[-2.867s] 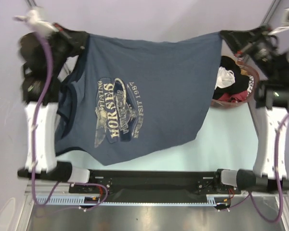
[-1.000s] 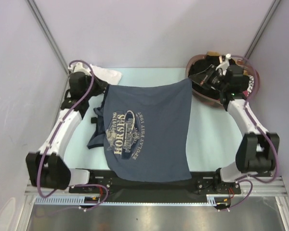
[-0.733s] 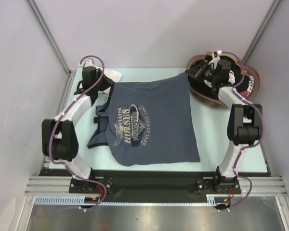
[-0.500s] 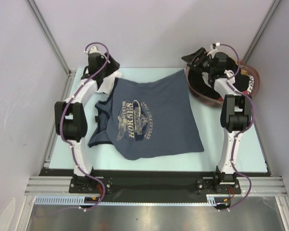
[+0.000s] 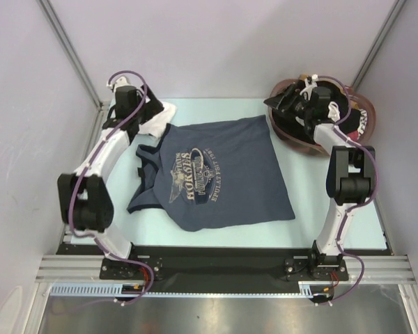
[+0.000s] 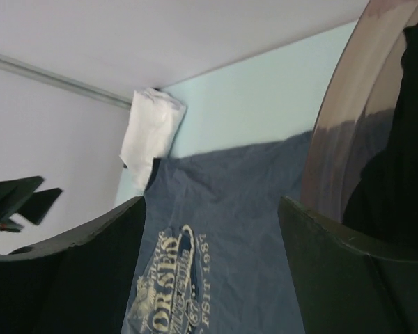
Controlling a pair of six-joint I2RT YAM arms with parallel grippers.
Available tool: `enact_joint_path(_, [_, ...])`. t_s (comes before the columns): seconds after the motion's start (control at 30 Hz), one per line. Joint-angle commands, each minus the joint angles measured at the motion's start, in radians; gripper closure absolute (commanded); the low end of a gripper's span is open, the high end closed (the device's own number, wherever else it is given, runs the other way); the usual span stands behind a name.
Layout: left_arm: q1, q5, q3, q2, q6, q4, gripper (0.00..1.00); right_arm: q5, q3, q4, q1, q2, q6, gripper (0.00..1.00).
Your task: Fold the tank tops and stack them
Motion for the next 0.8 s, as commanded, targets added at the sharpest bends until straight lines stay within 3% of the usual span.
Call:
enact_joint_path(0.0, [0.005, -0.077, -0.119, -0.173, 0.015, -0.025, 0.0, 0.105, -0.012, -0.163, 0.064, -0.153, -0.227, 0.18])
enact_joint_path(0.13, [0.01, -0.116, -0.217, -0.27, 0.017, -0.073, 0.0, 0.311, 0.17, -0.502, 0.161, -0.103, -0.433, 0.21])
enact_joint_path(0.27, [0.018, -0.11, -0.32, -0.327, 0.003, -0.073, 0.0, 0.403, 0.371, -0.736, 0.215, 0.061, -0.481, 0.3])
enact_joint_path(0.43, [0.019, -0.123, -0.353, -0.341, 0.021, -0.08, 0.02, 0.597, 0.562, -0.867, 0.244, 0.196, -0.489, 0.41])
enact_joint_path(0.53, [0.021, -0.141, -0.339, -0.306, 0.04, -0.129, 0.05, 0.681, 0.665, -0.97, 0.238, 0.293, -0.498, 0.59])
enact_joint_path(0.77, [0.061, -0.143, -0.359, -0.232, 0.014, -0.136, 0.08, 0.821, 0.769, -1.041, 0.165, 0.388, -0.48, 0.69])
